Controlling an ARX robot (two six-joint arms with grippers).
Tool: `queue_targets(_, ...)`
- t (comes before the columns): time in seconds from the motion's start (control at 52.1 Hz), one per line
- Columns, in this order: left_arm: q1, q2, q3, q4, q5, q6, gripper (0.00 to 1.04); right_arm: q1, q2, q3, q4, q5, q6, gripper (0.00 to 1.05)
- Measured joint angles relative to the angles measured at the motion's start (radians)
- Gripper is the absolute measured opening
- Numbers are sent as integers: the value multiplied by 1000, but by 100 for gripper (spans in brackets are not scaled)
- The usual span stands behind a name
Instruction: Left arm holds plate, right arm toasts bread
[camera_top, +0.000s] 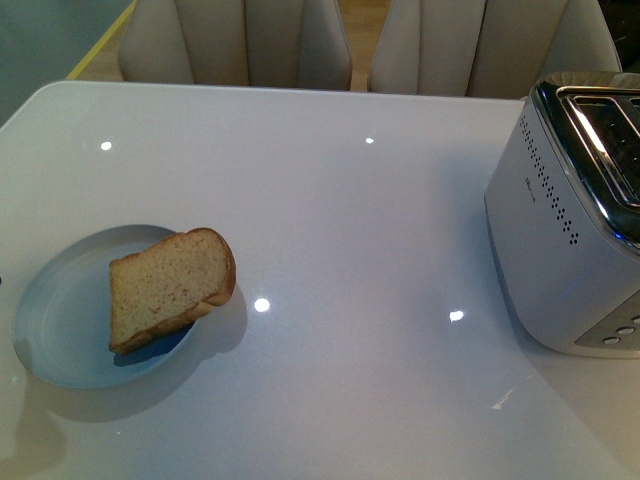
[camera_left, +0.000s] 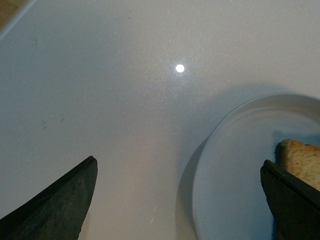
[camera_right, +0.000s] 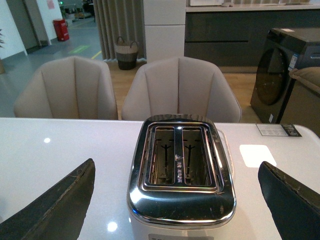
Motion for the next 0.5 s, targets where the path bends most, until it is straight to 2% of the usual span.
queue_targets(0.499,-86,243,152,11,12,-6,97,0,0,0,0,0,0,96)
